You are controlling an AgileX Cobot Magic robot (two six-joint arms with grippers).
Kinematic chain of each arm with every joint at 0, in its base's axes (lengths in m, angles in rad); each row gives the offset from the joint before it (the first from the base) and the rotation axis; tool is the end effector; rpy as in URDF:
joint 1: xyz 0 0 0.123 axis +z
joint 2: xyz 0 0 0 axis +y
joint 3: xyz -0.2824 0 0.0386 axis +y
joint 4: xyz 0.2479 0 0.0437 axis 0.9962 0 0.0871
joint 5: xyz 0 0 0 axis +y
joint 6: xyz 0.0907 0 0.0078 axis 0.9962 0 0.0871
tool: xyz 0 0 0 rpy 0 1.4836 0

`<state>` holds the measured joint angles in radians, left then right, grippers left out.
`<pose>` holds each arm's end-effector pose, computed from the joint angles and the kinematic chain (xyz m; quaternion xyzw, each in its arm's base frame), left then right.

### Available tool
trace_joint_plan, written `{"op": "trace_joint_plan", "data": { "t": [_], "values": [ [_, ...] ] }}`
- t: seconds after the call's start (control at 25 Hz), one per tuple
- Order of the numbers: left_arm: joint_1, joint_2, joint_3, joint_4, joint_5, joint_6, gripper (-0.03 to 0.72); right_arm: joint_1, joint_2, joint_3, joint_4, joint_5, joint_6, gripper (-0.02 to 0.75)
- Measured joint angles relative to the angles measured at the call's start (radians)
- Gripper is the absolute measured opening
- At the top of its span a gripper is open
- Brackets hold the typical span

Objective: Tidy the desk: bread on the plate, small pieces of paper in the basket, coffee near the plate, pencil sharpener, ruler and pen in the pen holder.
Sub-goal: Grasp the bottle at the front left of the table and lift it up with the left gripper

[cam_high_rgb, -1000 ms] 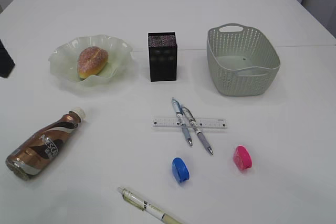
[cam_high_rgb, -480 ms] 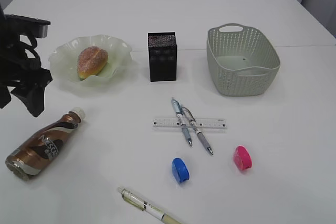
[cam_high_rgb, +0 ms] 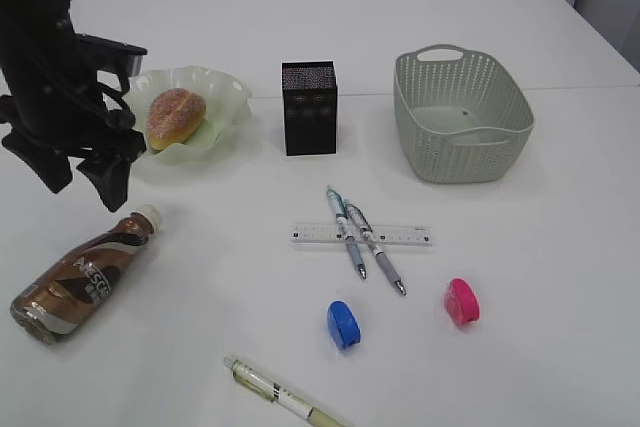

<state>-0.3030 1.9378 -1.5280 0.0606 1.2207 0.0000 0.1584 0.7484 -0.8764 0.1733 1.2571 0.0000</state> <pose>0.3686 -0.1098 0.2232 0.1607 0.9865 0.0262 0.0179 0.1015 0.0313 0.3410 -0.0718 0.9589 0.1068 0.2527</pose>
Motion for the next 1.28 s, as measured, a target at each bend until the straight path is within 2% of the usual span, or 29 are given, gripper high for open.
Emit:
{"op": "trace_joint_plan", "data": {
  "t": [0.52, 1.28],
  "values": [
    [-0.004, 0.173, -0.007, 0.010, -0.005, 0.000, 0.540, 0.000, -0.025, 0.007, 0.000, 0.000, 0.000, 0.480],
    [-0.004, 0.285, -0.010, 0.015, -0.036, 0.000, 0.540, 0.000, -0.025, 0.007, -0.012, 0.000, 0.000, 0.480]
  ]
}}
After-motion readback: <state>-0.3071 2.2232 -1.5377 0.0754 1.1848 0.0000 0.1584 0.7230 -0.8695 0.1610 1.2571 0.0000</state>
